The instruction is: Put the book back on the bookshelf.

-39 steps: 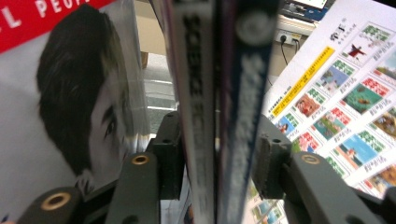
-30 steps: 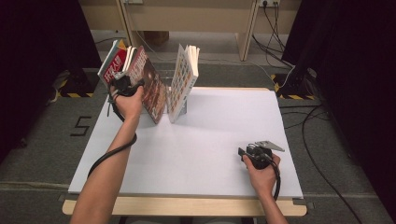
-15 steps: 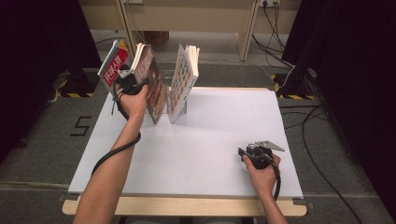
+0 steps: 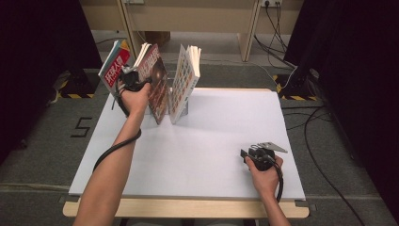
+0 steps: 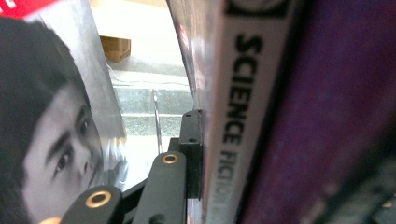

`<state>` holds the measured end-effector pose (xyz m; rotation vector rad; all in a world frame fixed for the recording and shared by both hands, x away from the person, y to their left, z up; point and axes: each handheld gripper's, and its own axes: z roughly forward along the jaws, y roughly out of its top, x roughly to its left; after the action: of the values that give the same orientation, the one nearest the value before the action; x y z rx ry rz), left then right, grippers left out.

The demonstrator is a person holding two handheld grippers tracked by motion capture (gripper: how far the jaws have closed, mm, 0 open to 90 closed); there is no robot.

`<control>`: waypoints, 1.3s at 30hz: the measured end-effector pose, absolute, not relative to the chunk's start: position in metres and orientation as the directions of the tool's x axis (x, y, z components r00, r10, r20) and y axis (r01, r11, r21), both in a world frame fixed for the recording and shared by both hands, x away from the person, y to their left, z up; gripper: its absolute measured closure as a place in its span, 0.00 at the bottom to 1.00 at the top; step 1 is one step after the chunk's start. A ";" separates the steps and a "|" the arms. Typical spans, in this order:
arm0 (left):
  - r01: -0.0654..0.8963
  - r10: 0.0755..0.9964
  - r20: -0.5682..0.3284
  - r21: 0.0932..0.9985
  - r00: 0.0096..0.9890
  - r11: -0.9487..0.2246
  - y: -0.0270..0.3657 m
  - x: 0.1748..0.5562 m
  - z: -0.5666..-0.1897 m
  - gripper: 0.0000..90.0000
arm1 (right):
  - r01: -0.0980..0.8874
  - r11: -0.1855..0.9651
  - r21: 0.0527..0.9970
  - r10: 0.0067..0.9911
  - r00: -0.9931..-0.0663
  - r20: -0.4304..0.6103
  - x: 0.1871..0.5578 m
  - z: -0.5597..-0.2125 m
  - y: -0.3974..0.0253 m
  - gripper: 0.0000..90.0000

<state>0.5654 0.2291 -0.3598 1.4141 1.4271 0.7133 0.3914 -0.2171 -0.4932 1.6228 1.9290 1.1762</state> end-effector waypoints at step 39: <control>0.172 0.984 0.163 0.970 0.076 -0.174 0.219 0.541 -0.380 0.75 | 0.624 0.001 0.781 0.928 -0.291 0.231 0.391 -0.493 -0.215 0.65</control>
<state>0.5412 0.2191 -0.3803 1.4968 1.2080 1.1966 0.3908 -0.2148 -0.4926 1.6025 1.9327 1.1911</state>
